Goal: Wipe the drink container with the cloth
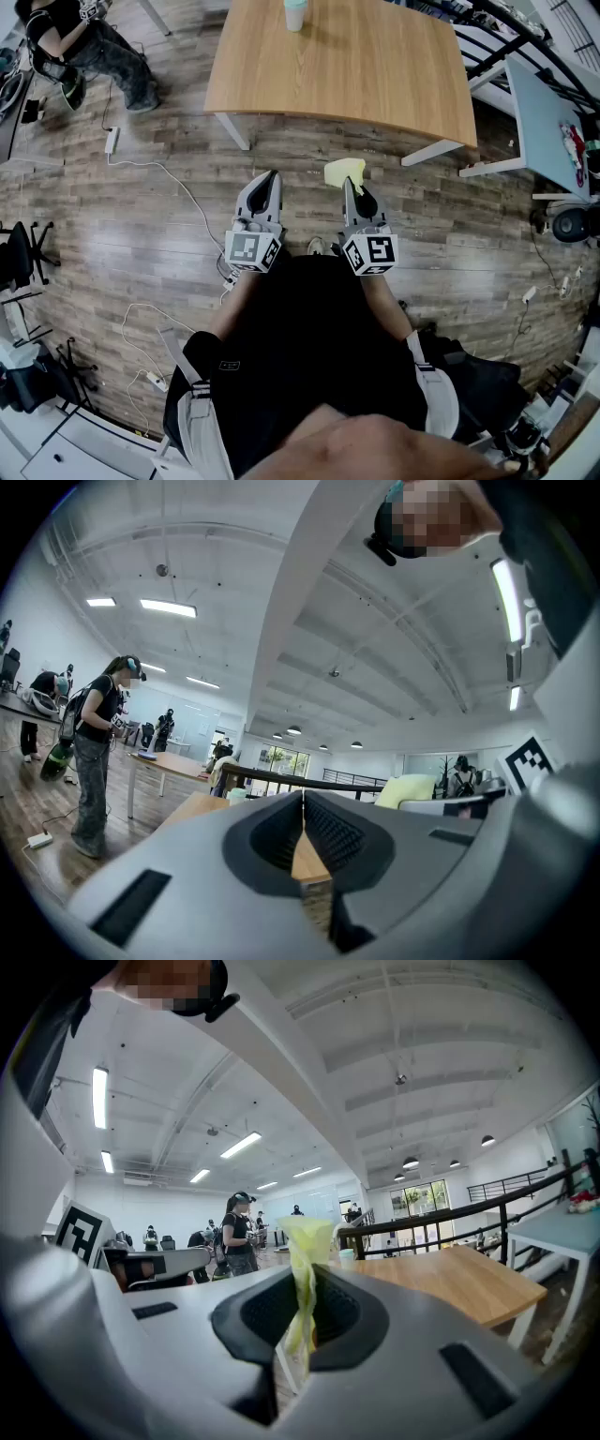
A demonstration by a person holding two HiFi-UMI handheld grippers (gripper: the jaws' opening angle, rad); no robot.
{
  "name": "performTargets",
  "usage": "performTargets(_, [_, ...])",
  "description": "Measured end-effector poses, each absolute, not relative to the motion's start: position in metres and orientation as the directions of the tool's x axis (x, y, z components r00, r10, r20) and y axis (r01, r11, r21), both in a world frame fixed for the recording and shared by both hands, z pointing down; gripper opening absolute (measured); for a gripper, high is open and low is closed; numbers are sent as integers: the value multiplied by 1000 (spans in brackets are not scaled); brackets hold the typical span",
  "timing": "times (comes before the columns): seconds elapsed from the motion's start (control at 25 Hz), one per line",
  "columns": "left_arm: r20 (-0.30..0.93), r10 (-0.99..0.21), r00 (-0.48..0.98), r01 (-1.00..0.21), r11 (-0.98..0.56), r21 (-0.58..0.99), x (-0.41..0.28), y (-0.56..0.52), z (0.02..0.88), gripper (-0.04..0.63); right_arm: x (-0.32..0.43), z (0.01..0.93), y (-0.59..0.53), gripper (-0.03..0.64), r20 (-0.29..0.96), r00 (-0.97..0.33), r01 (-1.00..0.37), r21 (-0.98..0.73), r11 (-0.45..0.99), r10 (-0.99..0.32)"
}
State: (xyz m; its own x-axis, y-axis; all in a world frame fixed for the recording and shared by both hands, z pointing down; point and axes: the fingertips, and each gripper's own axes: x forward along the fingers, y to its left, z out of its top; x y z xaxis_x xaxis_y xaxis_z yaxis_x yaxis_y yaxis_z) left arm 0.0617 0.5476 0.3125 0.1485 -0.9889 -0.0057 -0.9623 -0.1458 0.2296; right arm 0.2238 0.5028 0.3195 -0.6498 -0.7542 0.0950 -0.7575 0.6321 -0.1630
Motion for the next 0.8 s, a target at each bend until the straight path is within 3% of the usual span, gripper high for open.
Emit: performTargets(0.8, [-7,-987,159,-956,-155,247,27,545,313,25,199,312,501,43,79,-617,-784,-157,601,-783])
